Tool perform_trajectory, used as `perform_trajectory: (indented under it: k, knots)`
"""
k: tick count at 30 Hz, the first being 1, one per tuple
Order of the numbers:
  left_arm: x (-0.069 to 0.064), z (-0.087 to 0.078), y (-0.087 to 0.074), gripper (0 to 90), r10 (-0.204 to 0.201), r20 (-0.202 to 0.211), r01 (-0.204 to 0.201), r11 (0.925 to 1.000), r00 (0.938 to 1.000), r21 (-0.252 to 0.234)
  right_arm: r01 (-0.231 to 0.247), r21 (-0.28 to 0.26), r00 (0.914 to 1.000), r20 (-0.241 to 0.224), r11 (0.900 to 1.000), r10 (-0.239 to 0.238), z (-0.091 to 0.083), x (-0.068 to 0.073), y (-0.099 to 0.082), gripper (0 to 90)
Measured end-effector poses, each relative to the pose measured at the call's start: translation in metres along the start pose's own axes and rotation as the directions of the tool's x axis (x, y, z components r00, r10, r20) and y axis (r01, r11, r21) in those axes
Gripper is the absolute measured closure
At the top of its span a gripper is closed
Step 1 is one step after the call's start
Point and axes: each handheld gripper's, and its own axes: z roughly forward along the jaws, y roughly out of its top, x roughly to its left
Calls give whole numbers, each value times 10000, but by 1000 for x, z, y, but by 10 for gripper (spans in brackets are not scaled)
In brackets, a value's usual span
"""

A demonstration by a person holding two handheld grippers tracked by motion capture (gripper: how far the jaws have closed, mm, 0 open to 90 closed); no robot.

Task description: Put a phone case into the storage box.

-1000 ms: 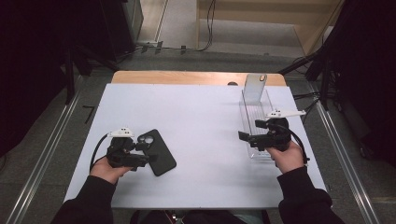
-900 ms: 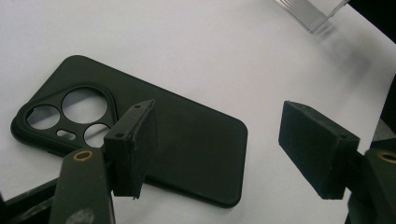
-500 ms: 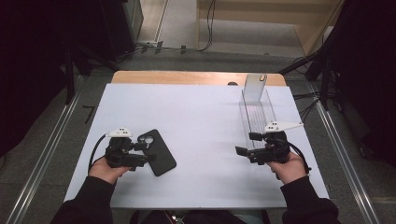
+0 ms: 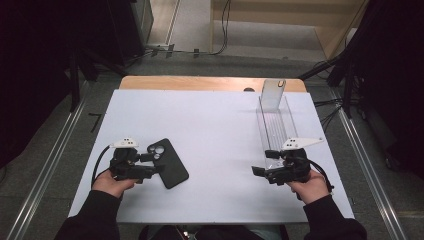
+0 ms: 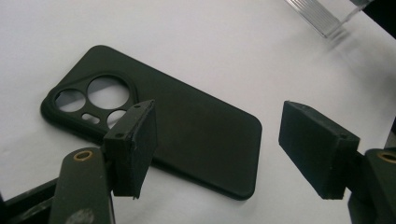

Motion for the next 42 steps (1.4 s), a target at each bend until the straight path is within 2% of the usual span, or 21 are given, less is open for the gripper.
perform_trajectory:
  k: [8,14,17,19,22,23,25,29,31,36,39,41,42]
  knots:
    - [8,-7,-3,282,-195,-320,193,9998,9993,-46,195,211,9998,-109,9996,-193,2,3,-4,138]
    - [22,-13,-3,301,-970,-801,961,9953,9921,-155,381,286,9992,-115,9989,-378,4,3,-5,138]
    - [29,-13,-4,462,-1193,-1225,1189,9929,9853,-108,453,316,9989,-114,9985,-449,6,4,-5,138]
    - [33,-11,-4,609,-1174,-1369,1184,9930,9836,-12,499,353,9987,-124,9981,-495,6,5,-5,138]
    - [36,-7,-5,872,-875,-1340,911,9956,9871,211,531,327,9985,-119,9981,-527,6,5,-5,137]
    - [36,-5,-4,900,-1008,-1317,1050,9941,9862,258,531,321,9985,-113,9981,-528,6,5,-5,138]
    - [39,-1,-3,900,-1254,-1280,1310,9907,9838,361,579,330,9983,-97,9978,-576,6,5,-5,138]
    - [47,7,-3,900,-1789,-1694,1856,9823,9692,247,631,313,9980,-118,9975,-627,6,6,-5,138]
    - [50,10,-3,900,-1856,-1864,1938,9807,9648,266,661,314,9978,-119,9973,-658,7,6,-5,138]
    - [55,20,-3,900,-1730,-2113,1889,9803,9620,574,739,351,9972,-103,9966,-736,8,6,-6,137]
    - [56,24,-3,900,-1644,-2071,1793,9822,9644,555,725,362,9973,-93,9967,-722,8,6,-6,138]
    - [57,26,-1,900,-1910,-2000,2037,9780,9610,448,730,364,9973,-75,9967,-727,8,6,-6,138]
    - [58,27,0,900,-1903,-2044,2034,9781,9602,450,737,366,9973,-58,9966,-735,9,6,-7,137]
